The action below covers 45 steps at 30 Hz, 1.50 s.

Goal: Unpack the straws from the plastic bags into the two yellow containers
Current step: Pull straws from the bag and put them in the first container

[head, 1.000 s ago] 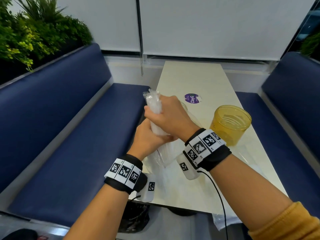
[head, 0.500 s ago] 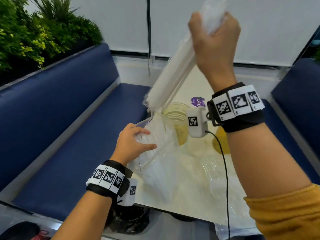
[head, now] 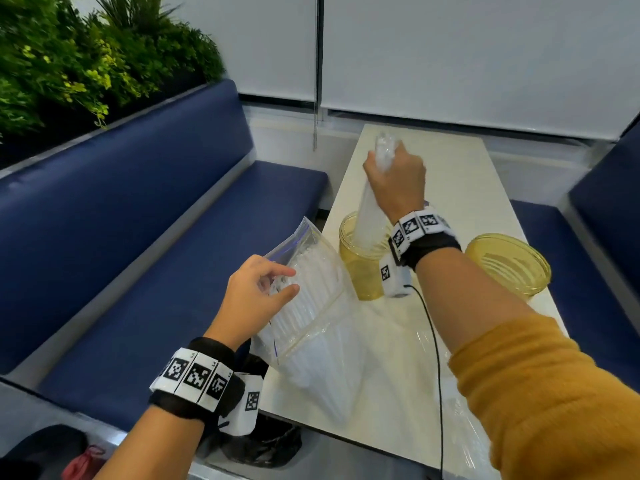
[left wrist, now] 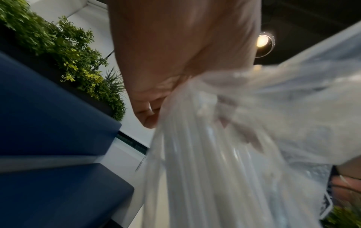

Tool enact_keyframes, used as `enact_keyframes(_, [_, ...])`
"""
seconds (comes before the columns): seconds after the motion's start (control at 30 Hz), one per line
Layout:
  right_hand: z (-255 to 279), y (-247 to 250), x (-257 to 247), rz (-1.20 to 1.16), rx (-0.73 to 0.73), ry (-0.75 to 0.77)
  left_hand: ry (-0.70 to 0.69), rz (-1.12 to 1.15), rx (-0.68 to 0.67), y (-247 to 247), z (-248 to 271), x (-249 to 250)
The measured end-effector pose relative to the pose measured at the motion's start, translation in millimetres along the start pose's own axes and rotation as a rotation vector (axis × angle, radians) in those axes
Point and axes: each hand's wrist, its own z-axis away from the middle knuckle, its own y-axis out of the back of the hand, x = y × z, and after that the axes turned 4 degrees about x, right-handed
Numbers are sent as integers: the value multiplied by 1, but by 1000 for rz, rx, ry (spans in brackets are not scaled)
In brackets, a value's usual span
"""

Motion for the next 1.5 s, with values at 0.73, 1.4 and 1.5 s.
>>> enact_keyframes(0.73, [18, 55, -31, 198, -256, -10, -28, 53, -12, -11, -8, 34])
enact_keyframes(1.4, [146, 39, -78, 312, -990, 295, 124, 268, 15, -11, -2, 37])
enact_keyframes(1.5, [146, 37, -74, 218, -967, 238, 155, 309, -1, -10, 0, 33])
